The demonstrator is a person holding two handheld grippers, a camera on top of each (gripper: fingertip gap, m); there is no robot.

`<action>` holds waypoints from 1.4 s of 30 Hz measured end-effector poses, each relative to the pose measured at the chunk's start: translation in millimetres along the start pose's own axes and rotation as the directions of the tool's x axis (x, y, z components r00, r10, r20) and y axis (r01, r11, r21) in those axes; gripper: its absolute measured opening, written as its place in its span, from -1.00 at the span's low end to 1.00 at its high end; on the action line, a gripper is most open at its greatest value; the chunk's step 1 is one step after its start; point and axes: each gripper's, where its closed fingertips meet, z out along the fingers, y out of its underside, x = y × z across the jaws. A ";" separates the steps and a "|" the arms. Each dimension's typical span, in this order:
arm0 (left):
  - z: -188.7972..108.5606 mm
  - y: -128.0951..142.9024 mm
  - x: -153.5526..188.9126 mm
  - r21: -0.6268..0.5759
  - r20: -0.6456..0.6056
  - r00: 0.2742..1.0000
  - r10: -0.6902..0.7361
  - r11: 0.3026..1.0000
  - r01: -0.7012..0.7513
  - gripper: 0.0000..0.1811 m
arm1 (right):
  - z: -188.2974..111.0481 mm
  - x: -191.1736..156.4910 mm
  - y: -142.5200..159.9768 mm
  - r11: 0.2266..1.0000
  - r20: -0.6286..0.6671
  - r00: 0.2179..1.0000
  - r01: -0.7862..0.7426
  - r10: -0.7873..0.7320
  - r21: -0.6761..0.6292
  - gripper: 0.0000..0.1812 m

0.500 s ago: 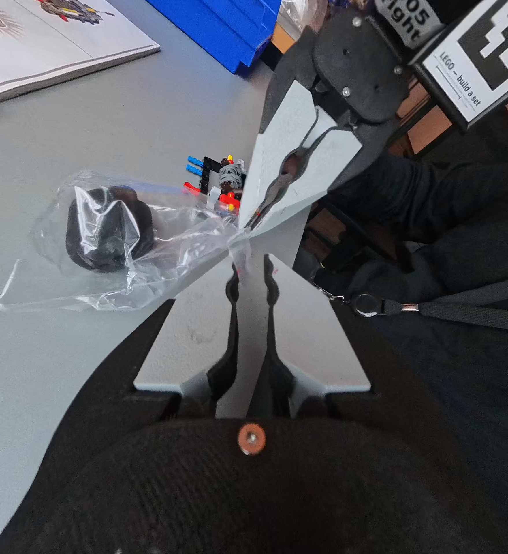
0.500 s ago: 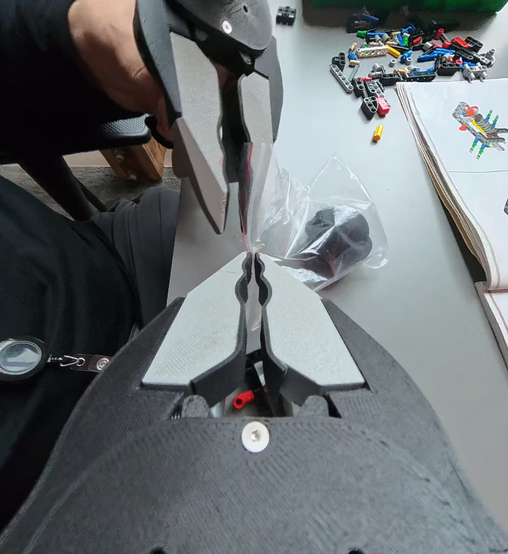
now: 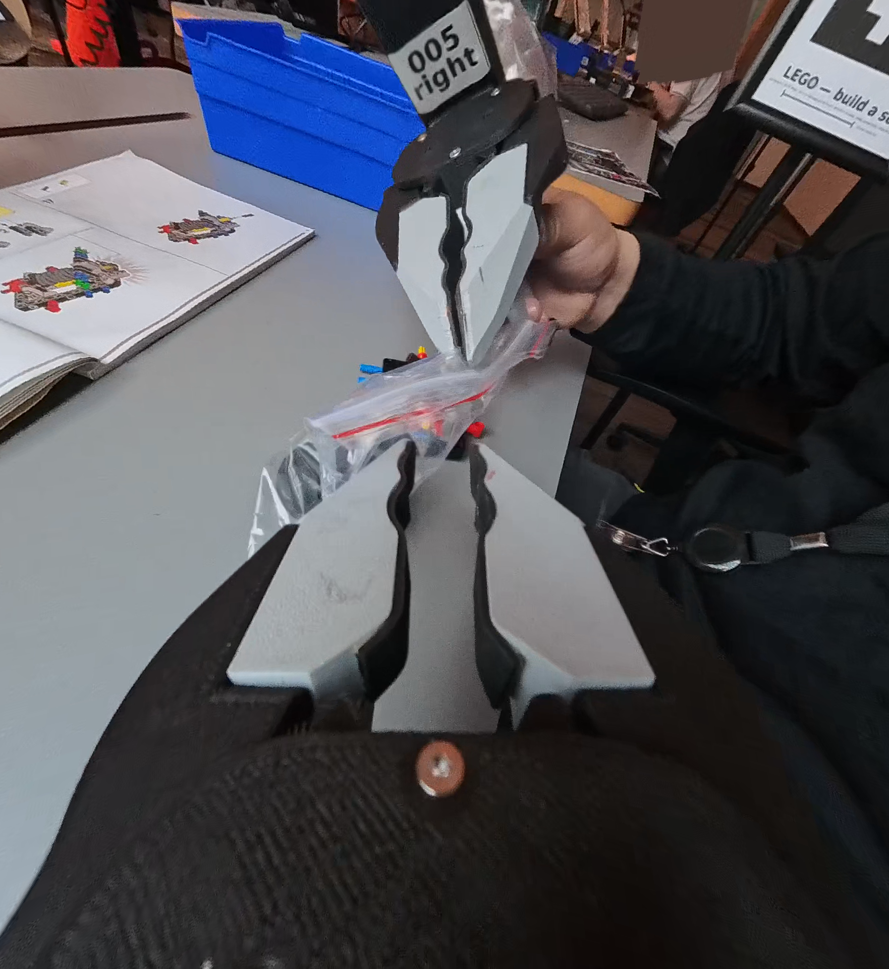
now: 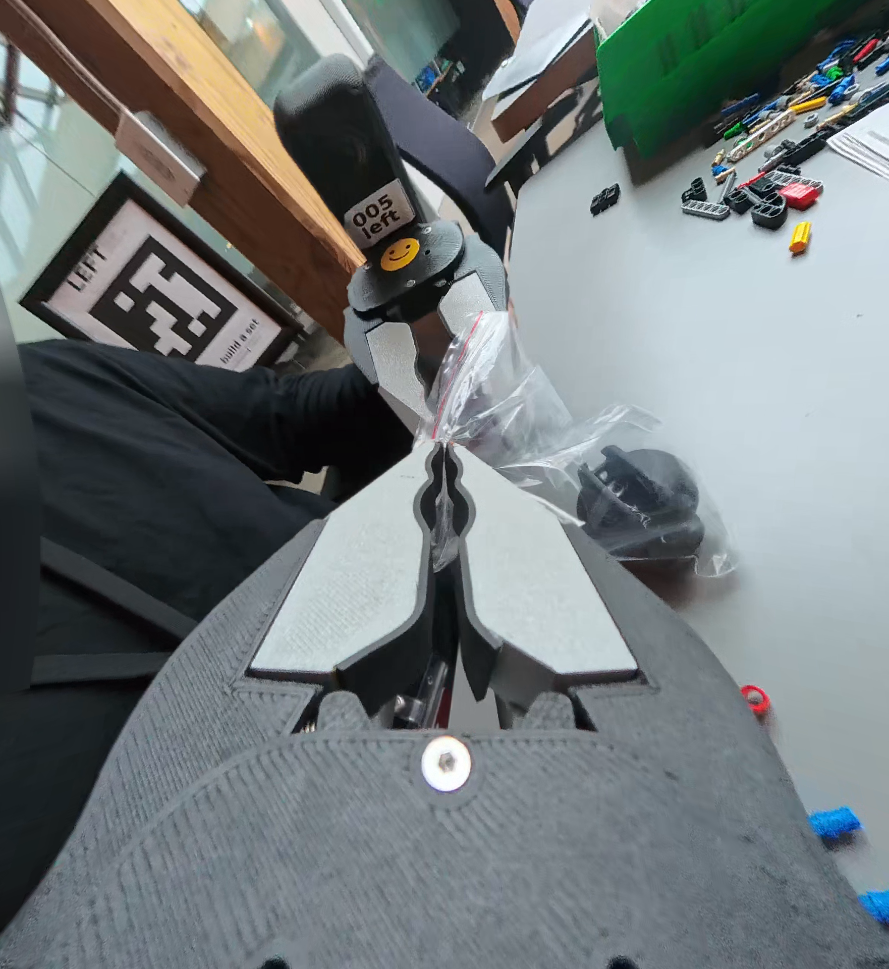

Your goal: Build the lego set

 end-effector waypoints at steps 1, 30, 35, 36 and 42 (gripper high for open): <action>0.7 -2.9 -3.1 0.006 0.026 1.000 -0.007 1.000 0.007 -0.75 | 0.5 0.2 -2.1 1.000 0.014 1.000 -0.027 0.027 0.014 -1.00; 0.4 5.3 -47.8 -0.088 0.322 0.946 0.035 0.996 -0.007 -0.49 | -24.9 7.7 -30.6 0.950 0.165 0.963 -0.244 0.213 0.198 -1.00; 3.8 -6.0 -58.9 -0.075 0.367 0.929 0.051 0.997 -0.025 -0.29 | -23.6 6.8 -27.8 0.947 0.186 0.956 -0.260 0.226 0.186 -1.00; 6.1 -6.4 -54.8 -0.076 0.334 0.941 0.057 0.997 -0.033 -0.44 | -23.8 7.1 -28.0 0.947 0.184 0.957 -0.260 0.226 0.188 -1.00; 13.6 -12.0 -51.8 -0.049 0.287 0.958 0.026 0.999 -0.012 -1.00 | -22.2 6.5 -27.3 0.951 0.178 0.959 -0.252 0.220 0.182 -1.00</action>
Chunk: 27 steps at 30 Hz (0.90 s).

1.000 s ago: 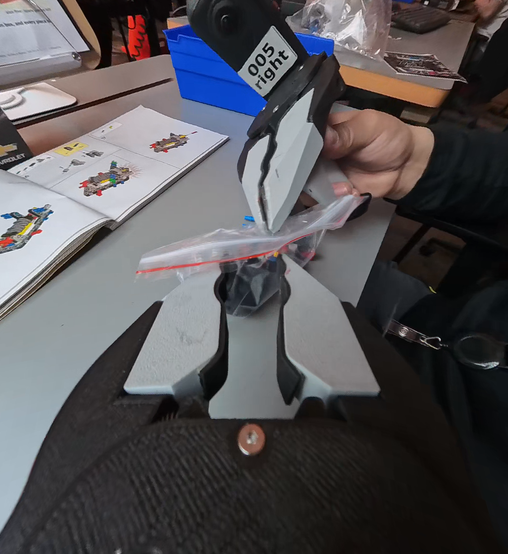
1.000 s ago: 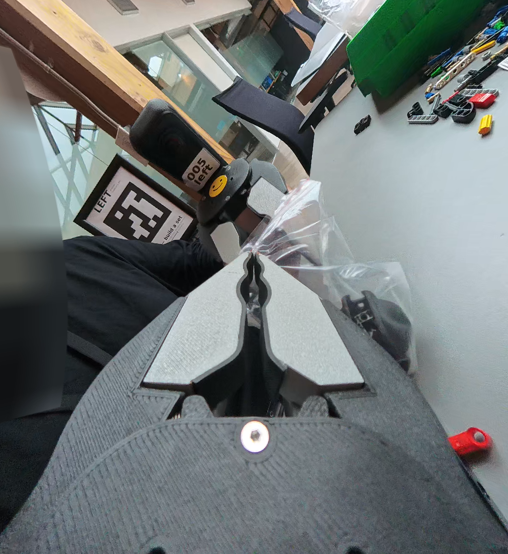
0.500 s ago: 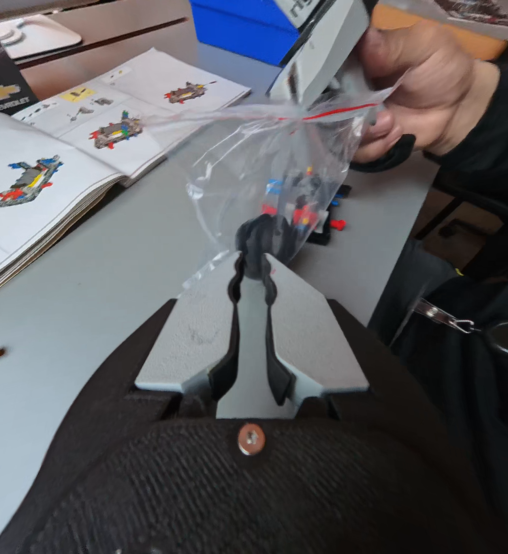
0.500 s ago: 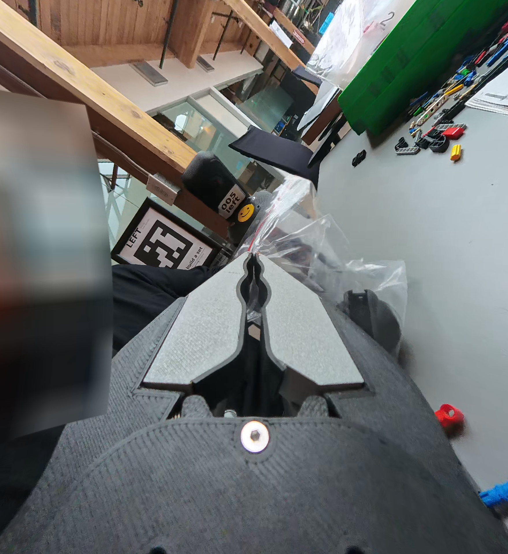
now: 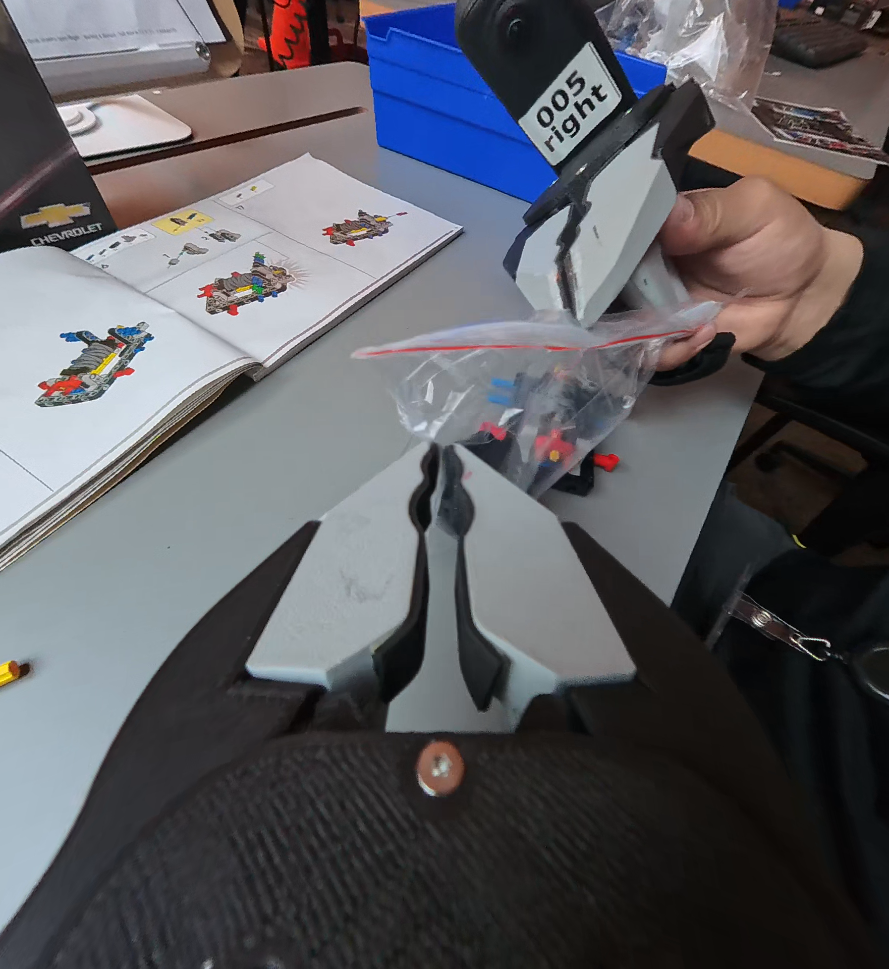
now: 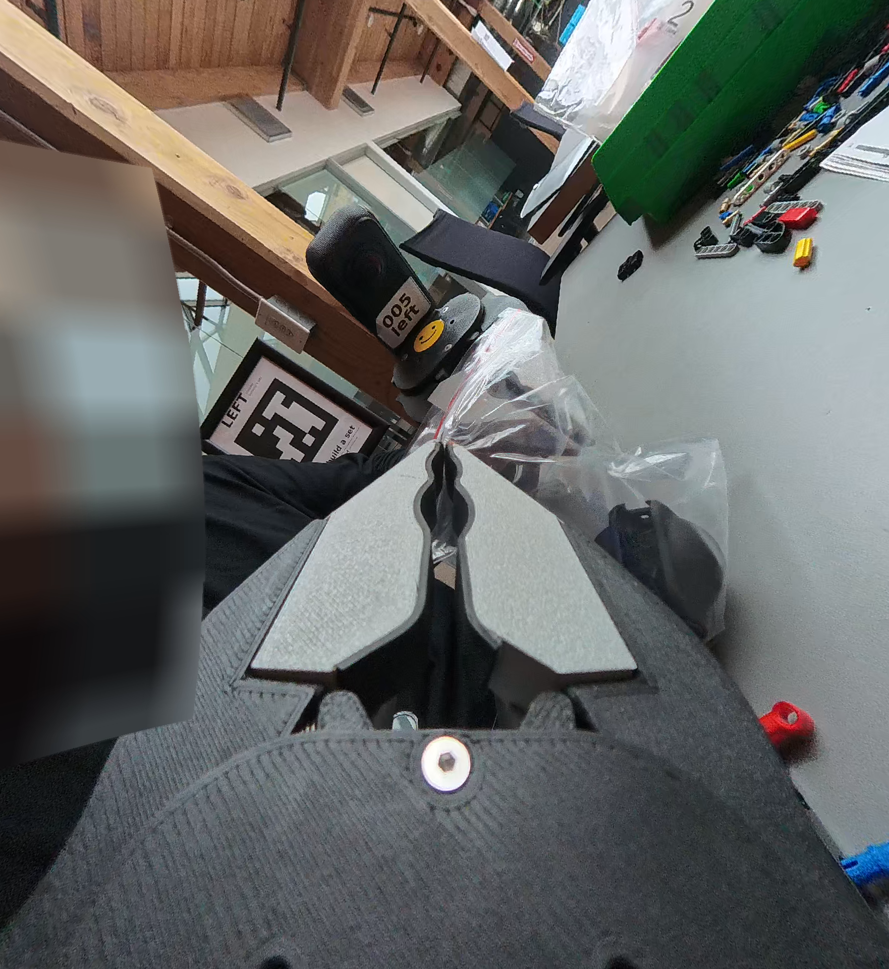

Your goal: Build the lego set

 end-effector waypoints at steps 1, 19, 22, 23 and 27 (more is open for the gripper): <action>0.3 -0.9 0.7 0.002 -0.004 1.000 0.006 1.000 -0.006 -1.00 | 0.3 0.0 0.2 1.000 -0.005 1.000 0.007 -0.007 -0.002 -1.00; -45.1 -17.8 -2.7 0.042 -0.044 0.987 0.152 0.988 -0.150 -0.80 | -24.0 13.5 -22.0 0.991 -0.183 0.981 0.091 -0.072 0.100 -1.00; -43.0 -27.8 16.8 0.040 0.008 0.975 0.221 0.974 -0.221 -0.69 | -20.8 12.4 -21.3 0.991 -0.159 0.986 0.070 -0.052 0.113 -1.00; -39.7 -27.8 17.8 0.019 0.044 0.973 0.228 0.973 -0.229 -0.66 | -19.9 12.0 -20.9 0.991 -0.152 0.987 0.063 -0.044 0.117 -1.00; -24.1 -25.9 18.5 0.006 0.145 0.961 0.235 0.971 -0.238 -0.57 | -14.8 10.8 -18.7 0.990 -0.130 0.991 0.031 -0.013 0.137 -1.00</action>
